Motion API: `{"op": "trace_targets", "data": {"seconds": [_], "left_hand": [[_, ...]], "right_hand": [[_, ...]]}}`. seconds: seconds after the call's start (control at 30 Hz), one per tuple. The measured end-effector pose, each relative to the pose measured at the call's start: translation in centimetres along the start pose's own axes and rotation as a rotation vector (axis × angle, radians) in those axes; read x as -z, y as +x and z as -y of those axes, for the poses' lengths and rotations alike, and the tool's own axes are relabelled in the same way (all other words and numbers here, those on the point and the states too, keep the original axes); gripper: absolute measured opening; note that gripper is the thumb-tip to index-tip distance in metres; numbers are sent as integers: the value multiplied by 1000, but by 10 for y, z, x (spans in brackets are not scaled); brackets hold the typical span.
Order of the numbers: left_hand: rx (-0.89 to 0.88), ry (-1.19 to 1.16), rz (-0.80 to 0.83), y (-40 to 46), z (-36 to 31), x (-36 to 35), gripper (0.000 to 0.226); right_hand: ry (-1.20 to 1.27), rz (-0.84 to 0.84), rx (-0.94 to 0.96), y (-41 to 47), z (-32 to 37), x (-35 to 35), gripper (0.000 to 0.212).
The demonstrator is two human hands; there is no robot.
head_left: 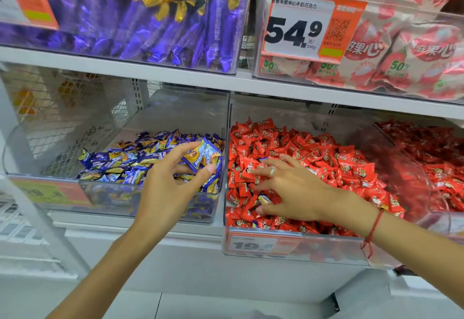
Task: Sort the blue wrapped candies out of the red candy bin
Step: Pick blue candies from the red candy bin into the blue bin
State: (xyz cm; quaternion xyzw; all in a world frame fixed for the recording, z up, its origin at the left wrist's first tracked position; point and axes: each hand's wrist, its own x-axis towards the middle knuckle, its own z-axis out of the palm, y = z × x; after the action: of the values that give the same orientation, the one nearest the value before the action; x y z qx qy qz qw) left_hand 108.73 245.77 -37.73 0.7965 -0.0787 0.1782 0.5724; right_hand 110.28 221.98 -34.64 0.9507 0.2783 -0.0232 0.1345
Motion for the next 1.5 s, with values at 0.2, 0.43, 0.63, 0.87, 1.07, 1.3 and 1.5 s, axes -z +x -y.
{"op": "trace_targets", "data": {"seconds": [0.2, 0.43, 0.63, 0.87, 1.07, 1.3, 1.5], "left_hand": [[3, 10, -12, 1, 2, -1, 39], [-21, 55, -117, 1, 0, 7, 40], [-10, 181, -171, 10, 5, 24, 45], [-100, 278, -54, 4, 5, 18, 53], [-297, 351, 196, 0, -10, -12, 53], [-240, 360, 240, 0, -4, -16, 52], [-218, 322, 246, -3, -4, -17, 51]], "right_hand": [[-25, -123, 27, -7, 5, -4, 32], [660, -663, 60, -12, 12, 15, 40], [870, -755, 50, 39, 58, 42, 20], [829, -739, -127, 35, 27, 27, 16], [538, -373, -349, 25, -41, 6, 20], [155, 80, -344, 67, -46, 2, 52], [76, -141, -326, 56, -47, -12, 24]]}}
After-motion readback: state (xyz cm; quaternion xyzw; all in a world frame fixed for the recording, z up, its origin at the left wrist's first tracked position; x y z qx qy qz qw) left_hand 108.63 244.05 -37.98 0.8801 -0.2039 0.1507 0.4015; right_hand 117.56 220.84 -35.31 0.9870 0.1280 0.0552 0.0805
